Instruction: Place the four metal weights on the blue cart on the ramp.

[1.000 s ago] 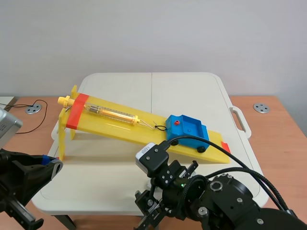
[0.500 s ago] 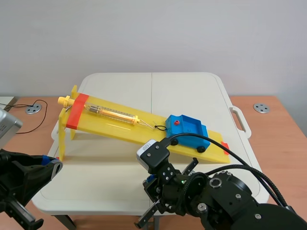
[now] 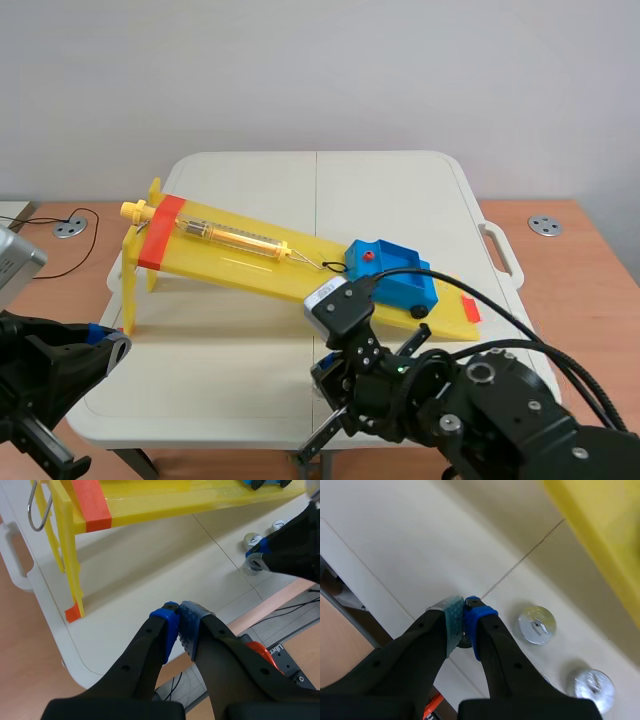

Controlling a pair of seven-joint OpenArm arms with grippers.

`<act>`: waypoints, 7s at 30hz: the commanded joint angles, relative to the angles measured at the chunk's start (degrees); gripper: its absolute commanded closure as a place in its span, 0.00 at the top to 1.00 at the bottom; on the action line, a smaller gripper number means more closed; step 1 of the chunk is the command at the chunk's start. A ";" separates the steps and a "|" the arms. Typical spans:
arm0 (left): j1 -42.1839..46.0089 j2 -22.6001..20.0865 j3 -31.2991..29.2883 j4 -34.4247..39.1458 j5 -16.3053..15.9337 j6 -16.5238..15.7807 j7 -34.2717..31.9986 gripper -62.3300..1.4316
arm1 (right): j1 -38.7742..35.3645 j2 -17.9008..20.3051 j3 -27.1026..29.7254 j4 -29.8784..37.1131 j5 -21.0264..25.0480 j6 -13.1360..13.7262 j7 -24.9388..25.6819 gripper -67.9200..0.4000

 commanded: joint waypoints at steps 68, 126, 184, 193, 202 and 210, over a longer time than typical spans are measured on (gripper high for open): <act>-0.46 0.44 -1.01 4.20 -4.44 -1.03 -4.63 0.08 | 20.04 -10.08 28.70 -0.48 24.13 -0.02 -1.44 0.02; -0.46 0.44 -1.01 4.20 -4.44 -1.01 -4.66 0.08 | -10.54 14.64 22.60 28.87 18.88 9.07 -6.73 0.37; -0.46 0.44 -1.01 4.20 -4.44 -1.03 -4.66 0.08 | 1.68 2.01 4.33 1.64 2.80 -5.09 -0.37 0.02; -0.46 0.44 -1.01 4.20 -4.44 -1.03 -4.66 0.08 | -2.08 7.61 6.88 12.90 9.33 -3.98 -3.52 0.02; -0.46 0.44 -1.01 4.20 -4.44 -1.03 -4.66 0.08 | -10.32 9.46 18.08 26.97 21.07 0.61 -8.48 0.02; -0.46 0.44 -1.01 4.20 -4.44 -1.03 -4.66 0.08 | -12.83 9.44 30.93 33.07 35.56 4.33 -14.86 0.02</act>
